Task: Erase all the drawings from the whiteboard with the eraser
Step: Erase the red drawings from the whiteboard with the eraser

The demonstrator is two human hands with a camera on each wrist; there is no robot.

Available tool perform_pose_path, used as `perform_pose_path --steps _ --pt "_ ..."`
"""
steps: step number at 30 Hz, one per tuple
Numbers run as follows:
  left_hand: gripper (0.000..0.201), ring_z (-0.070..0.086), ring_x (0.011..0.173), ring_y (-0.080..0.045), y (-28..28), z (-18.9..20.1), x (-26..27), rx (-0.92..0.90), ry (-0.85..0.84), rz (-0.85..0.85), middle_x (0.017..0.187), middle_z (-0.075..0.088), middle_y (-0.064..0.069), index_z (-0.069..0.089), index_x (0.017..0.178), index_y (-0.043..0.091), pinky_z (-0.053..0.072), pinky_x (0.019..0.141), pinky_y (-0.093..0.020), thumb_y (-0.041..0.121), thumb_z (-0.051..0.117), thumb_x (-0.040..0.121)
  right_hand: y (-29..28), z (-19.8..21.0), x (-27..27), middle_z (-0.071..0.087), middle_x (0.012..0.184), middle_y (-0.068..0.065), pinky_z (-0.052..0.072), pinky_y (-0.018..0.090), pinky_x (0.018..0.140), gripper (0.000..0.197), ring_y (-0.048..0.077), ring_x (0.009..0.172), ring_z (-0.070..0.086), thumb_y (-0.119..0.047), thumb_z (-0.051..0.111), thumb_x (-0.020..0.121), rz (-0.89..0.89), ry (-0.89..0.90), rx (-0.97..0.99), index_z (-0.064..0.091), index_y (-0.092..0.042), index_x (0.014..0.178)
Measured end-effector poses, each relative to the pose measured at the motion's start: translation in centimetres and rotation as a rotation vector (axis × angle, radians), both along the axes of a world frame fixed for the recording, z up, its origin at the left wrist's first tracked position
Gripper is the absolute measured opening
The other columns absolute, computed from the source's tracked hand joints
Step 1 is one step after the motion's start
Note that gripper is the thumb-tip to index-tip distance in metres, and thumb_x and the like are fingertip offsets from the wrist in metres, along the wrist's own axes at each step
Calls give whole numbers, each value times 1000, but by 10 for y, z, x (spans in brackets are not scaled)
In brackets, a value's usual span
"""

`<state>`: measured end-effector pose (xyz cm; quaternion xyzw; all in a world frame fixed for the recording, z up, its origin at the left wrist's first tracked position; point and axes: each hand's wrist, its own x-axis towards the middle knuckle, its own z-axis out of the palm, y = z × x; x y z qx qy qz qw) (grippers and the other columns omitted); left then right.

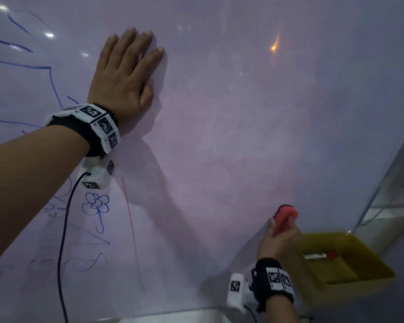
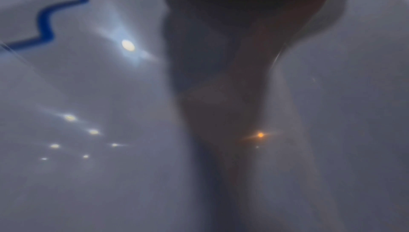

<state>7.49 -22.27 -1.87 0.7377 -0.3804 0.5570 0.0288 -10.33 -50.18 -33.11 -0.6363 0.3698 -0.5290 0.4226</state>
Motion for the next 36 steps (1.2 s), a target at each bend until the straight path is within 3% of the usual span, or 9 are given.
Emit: perform_pose_path --steps 3,5,11,14,19,23,31,34,36 --pt "53 16 141 -30 1 2 -3 -15 21 1 152 25 -15 28 145 14 -6 117 -32 25 33 94 35 12 15 44 122 31 37 29 95 45 35 108 49 -2 61 87 -46 -181 312 39 15 123" --pt "52 17 141 -28 1 2 -3 -24 20 -10 151 27 -16 30 144 13 -6 117 -31 25 34 93 53 10 20 42 124 31 37 26 93 45 31 105 50 6 59 86 -13 -261 388 37 14 124" --pt "52 21 138 -36 -1 2 -1 -23 4 -20 150 29 -18 33 142 11 -7 116 -29 26 33 92 6 28 21 44 132 27 40 35 96 46 38 117 48 -13 56 93 -197 -370 694 39 6 132" --pt "52 23 138 -37 0 2 0 -18 3 -13 149 31 -18 33 142 11 -6 117 -31 27 32 93 5 19 22 43 135 26 39 41 101 51 37 119 47 -9 57 92 -154 -316 644 35 6 136" --pt "51 25 137 -37 0 3 5 -4 -22 -4 148 33 -18 36 141 11 -3 117 -33 26 34 92 -17 24 12 42 135 24 36 35 99 51 36 121 45 -8 56 92 -163 -343 676 33 6 136" --pt "52 25 136 -36 0 3 5 -3 -28 -10 147 35 -19 38 140 10 -1 117 -34 25 34 91 2 80 19 41 132 23 37 31 97 50 36 117 47 -10 59 90 -32 -304 295 37 1 134" --pt "52 26 134 -34 -1 6 8 20 -32 -28 144 39 -19 41 138 8 2 117 -37 25 33 90 29 266 59 53 109 19 47 40 79 50 36 97 53 -33 53 86 39 -157 -645 52 -13 132" --pt "52 27 134 -34 0 6 8 22 -22 -16 144 39 -18 41 138 9 3 116 -37 26 32 90 56 294 71 59 96 16 46 37 69 45 34 82 53 -32 51 85 76 -18 -1095 58 -15 126" --pt "52 27 134 -33 0 7 8 29 -24 -22 144 40 -17 41 138 9 5 116 -38 26 32 90 45 307 67 59 91 17 47 37 66 43 34 78 53 -29 52 83 75 40 -1249 60 -14 123"
